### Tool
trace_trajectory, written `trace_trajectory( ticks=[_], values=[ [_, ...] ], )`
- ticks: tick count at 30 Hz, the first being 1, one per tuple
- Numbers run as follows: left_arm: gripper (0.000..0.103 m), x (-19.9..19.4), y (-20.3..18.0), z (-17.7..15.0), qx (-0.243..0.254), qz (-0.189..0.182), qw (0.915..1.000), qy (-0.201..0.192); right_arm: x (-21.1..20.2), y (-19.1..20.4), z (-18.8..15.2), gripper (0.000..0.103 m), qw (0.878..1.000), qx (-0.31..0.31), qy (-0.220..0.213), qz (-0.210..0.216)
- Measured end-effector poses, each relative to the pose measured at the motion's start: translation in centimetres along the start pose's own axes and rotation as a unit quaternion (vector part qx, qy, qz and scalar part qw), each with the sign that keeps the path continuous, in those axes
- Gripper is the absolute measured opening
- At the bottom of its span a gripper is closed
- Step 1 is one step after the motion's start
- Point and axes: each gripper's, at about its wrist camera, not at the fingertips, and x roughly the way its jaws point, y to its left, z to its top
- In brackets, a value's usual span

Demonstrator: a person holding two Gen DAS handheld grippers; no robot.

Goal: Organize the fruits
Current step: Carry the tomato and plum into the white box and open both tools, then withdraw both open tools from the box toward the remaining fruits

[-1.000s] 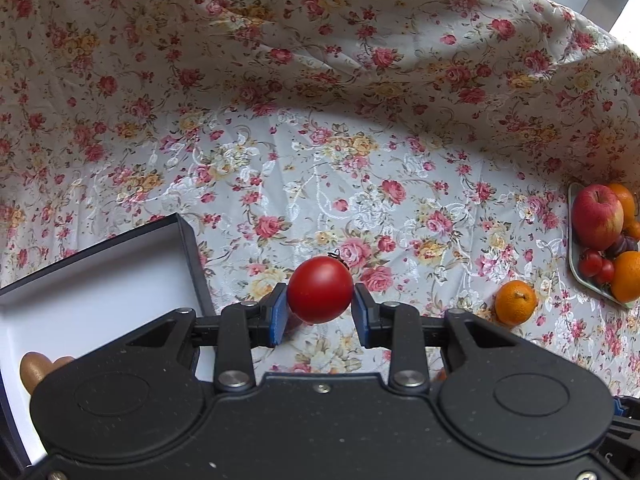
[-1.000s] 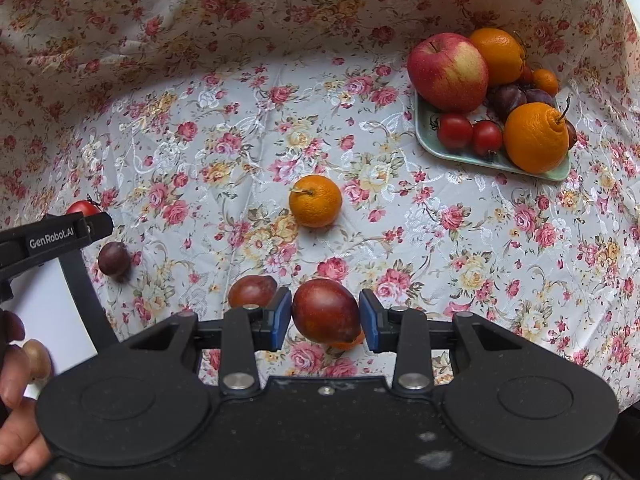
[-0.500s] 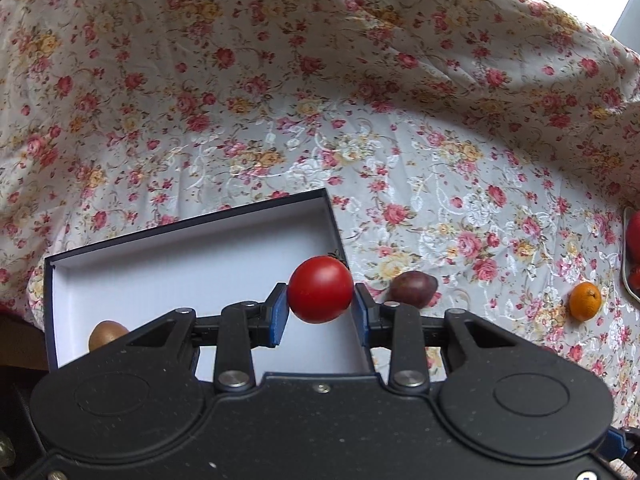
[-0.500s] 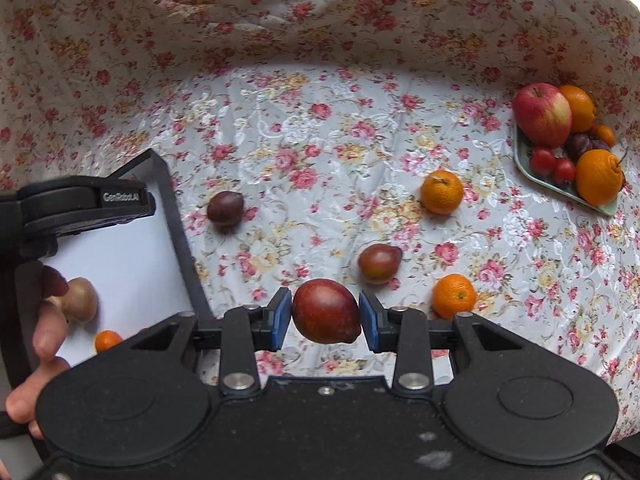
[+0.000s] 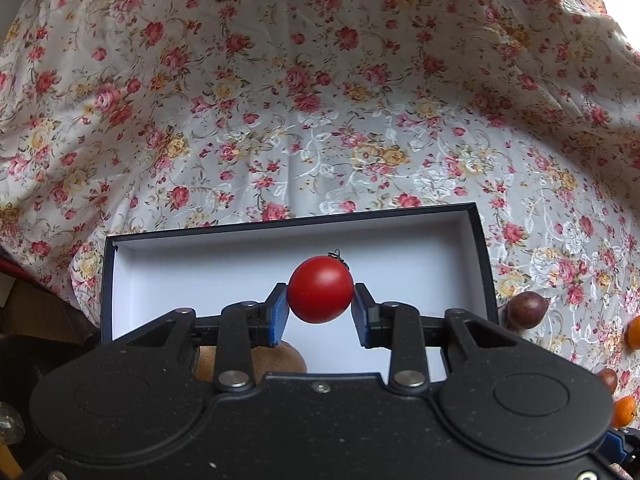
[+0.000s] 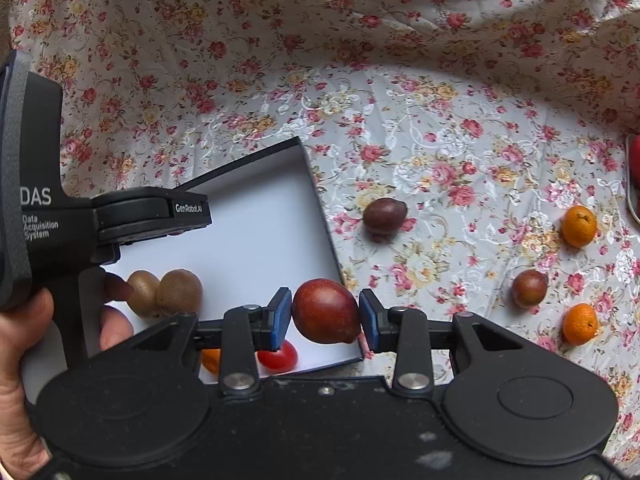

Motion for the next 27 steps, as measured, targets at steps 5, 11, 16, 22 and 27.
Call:
trace_trajectory(
  ticks=[5,11,16,22,27],
  values=[
    [0.043,0.0,1.1,0.3,-0.009,-0.011,0.9999,0.001,1.4,1.8,0.5,0.038,1.0,-0.011,0.004,-0.003],
    [0.044,-0.3,1.7,0.4,-0.019,-0.012,0.9997,-0.006,2.0,2.4,0.4,0.039,1.0,-0.022,0.005,-0.008],
    [0.044,-0.1,1.1,0.2,-0.013,-0.012,0.9998,0.003,1.5,2.7,0.2,0.039,0.999,-0.036,-0.005,-0.017],
    [0.047,-0.1,0.1,0.0,0.002,-0.006,0.9999,0.009,1.3,1.6,0.3,0.039,1.0,-0.021,0.003,-0.013],
    [0.047,0.1,-0.4,-0.1,0.005,-0.003,0.9998,0.017,1.2,0.9,0.4,0.039,1.0,-0.011,0.011,-0.013]
  ],
)
